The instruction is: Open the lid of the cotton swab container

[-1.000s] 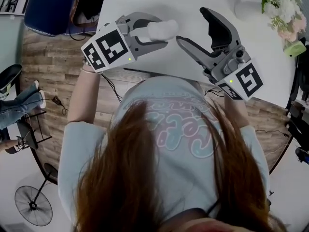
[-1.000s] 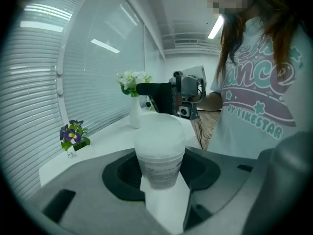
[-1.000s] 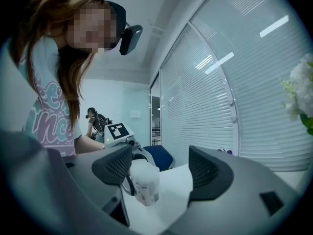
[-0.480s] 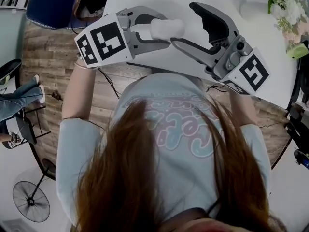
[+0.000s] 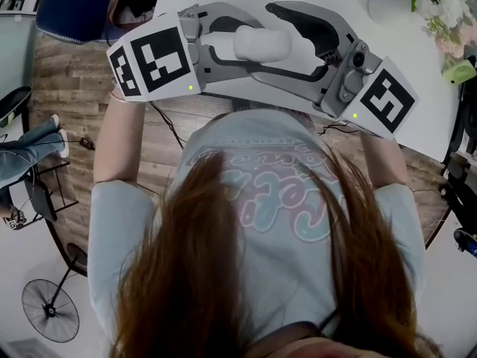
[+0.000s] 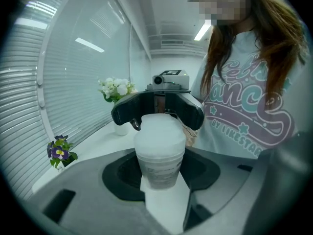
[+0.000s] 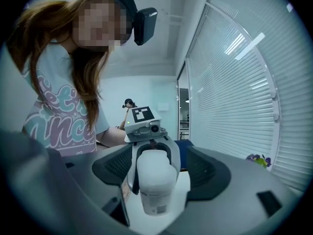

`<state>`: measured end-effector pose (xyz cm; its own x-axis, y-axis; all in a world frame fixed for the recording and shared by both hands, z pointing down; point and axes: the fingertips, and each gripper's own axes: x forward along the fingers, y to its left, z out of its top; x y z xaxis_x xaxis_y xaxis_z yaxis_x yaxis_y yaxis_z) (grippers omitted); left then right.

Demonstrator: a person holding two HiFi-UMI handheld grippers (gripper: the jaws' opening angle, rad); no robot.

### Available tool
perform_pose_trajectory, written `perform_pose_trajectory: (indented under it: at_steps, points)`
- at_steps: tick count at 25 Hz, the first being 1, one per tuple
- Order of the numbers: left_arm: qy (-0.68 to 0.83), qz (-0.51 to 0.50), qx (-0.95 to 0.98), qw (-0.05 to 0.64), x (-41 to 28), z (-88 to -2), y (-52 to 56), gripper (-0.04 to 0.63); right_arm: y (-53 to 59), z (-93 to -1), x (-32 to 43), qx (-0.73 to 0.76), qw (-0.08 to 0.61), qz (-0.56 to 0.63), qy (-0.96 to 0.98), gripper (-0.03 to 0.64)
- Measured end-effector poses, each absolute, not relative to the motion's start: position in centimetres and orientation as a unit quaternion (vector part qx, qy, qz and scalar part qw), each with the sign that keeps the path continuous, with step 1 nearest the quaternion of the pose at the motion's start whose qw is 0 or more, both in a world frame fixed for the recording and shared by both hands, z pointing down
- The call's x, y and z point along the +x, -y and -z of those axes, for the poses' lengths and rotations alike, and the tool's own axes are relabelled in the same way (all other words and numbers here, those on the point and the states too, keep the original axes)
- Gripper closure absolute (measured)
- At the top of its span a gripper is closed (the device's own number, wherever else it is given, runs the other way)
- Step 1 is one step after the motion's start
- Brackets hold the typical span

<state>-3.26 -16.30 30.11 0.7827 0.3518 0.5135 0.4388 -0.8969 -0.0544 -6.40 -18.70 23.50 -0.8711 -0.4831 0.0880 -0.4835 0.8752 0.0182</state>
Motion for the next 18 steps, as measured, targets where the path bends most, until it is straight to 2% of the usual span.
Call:
perform_pose_trajectory:
  at_steps: [6,18]
  points:
    - [0.228,0.251,-0.936,0.093,-3.4,-29.4,15.0,0.396,17.5,-23.4,-7.2,0.235,0.064,0.011,0.970,0.308]
    - [0.245,0.250,-0.932,0.089,0.9,-29.1,13.8,0.396,16.4,-23.7,-3.4,0.233,0.073,0.012,0.970,0.382]
